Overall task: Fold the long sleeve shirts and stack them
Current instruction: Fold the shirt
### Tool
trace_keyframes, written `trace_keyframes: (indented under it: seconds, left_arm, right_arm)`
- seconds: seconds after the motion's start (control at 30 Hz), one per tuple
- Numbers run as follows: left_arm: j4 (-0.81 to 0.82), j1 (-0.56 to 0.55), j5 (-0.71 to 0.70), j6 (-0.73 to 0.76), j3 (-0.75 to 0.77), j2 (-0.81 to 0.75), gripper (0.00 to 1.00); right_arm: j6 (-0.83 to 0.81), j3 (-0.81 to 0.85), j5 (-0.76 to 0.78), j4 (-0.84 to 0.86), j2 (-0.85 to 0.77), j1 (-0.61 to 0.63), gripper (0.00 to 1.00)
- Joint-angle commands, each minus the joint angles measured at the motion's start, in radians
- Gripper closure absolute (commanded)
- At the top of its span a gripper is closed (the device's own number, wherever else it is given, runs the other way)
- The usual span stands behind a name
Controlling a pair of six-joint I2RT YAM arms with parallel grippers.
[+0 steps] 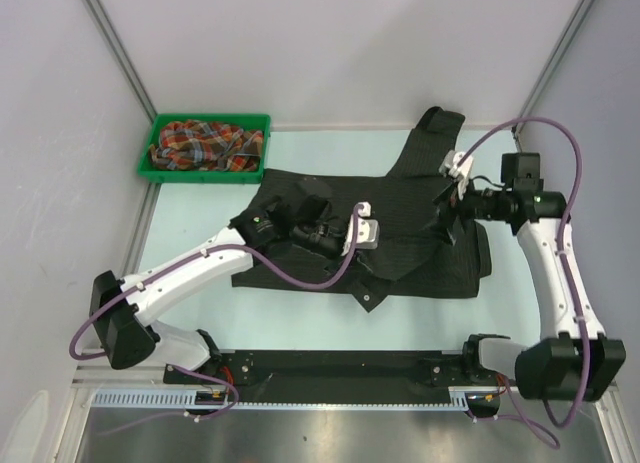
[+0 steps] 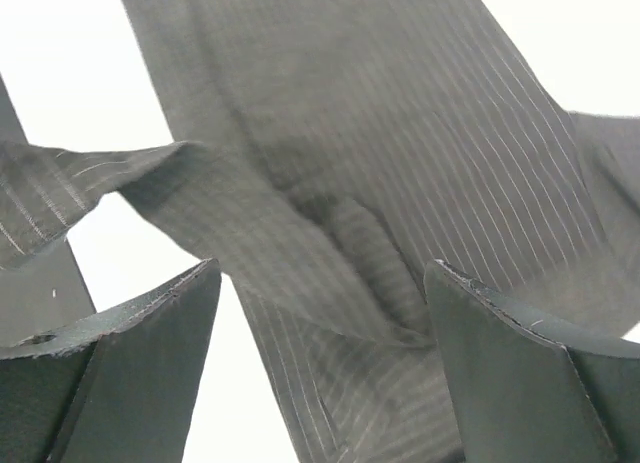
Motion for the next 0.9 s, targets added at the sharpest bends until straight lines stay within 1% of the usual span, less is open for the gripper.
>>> trace_keyframes:
  seconds: [0.0, 0.1, 0.13, 0.2, 0.23, 0.27, 0.43, 0.53, 0.6, 0.7, 0.77, 0.8, 0.87]
  left_arm:
    - [-0.039, 0.007, 0.208, 0.200, 0.045, -0.041, 1.00]
    - [-0.058, 0.008, 0.248, 0.240, 0.068, -0.030, 1.00]
    - [-0.070, 0.008, 0.260, 0.257, 0.077, -0.029, 1.00]
    - [-0.100, 0.008, 0.297, 0.308, 0.080, -0.030, 1.00]
    - [-0.107, 0.008, 0.303, 0.332, 0.079, -0.030, 1.00]
    - [-0.116, 0.008, 0.314, 0.343, 0.077, -0.032, 1.00]
    - [-0.133, 0.008, 0.357, 0.372, 0.079, -0.027, 1.00]
    - [-0.142, 0.008, 0.374, 0.391, 0.077, -0.021, 1.00]
    - [-0.144, 0.008, 0.376, 0.394, 0.077, -0.021, 1.00]
    - [-0.144, 0.008, 0.373, 0.394, 0.076, -0.019, 1.00]
    - [-0.124, 0.010, 0.362, 0.371, 0.063, -0.021, 1.00]
    - [-0.111, 0.013, 0.354, 0.362, 0.054, -0.033, 1.00]
    - [-0.041, 0.036, 0.350, 0.299, 0.017, -0.050, 1.00]
  right_arm:
    - [-0.196, -0.089, -0.053, -0.028, -0.131, 0.138, 0.11]
    - [-0.199, -0.170, 0.002, 0.004, -0.184, 0.223, 0.11]
    - [-0.179, -0.210, 0.010, 0.041, -0.217, 0.261, 0.11]
    - [-0.135, -0.259, 0.033, 0.114, -0.250, 0.294, 0.11]
    - [-0.094, -0.279, 0.042, 0.194, -0.276, 0.326, 0.11]
    - [-0.080, -0.314, 0.063, 0.223, -0.287, 0.343, 0.11]
    - [-0.047, -0.353, 0.123, 0.349, -0.320, 0.441, 0.10]
    - [-0.072, -0.370, 0.149, 0.377, -0.342, 0.483, 0.09]
    - [-0.128, -0.377, 0.166, 0.372, -0.354, 0.529, 0.09]
    - [-0.168, -0.394, 0.215, 0.371, -0.360, 0.611, 0.10]
    - [-0.182, -0.397, 0.243, 0.366, -0.360, 0.644, 0.12]
    - [-0.176, -0.399, 0.248, 0.366, -0.362, 0.674, 0.15]
    - [-0.155, -0.399, 0.249, 0.368, -0.365, 0.694, 0.21]
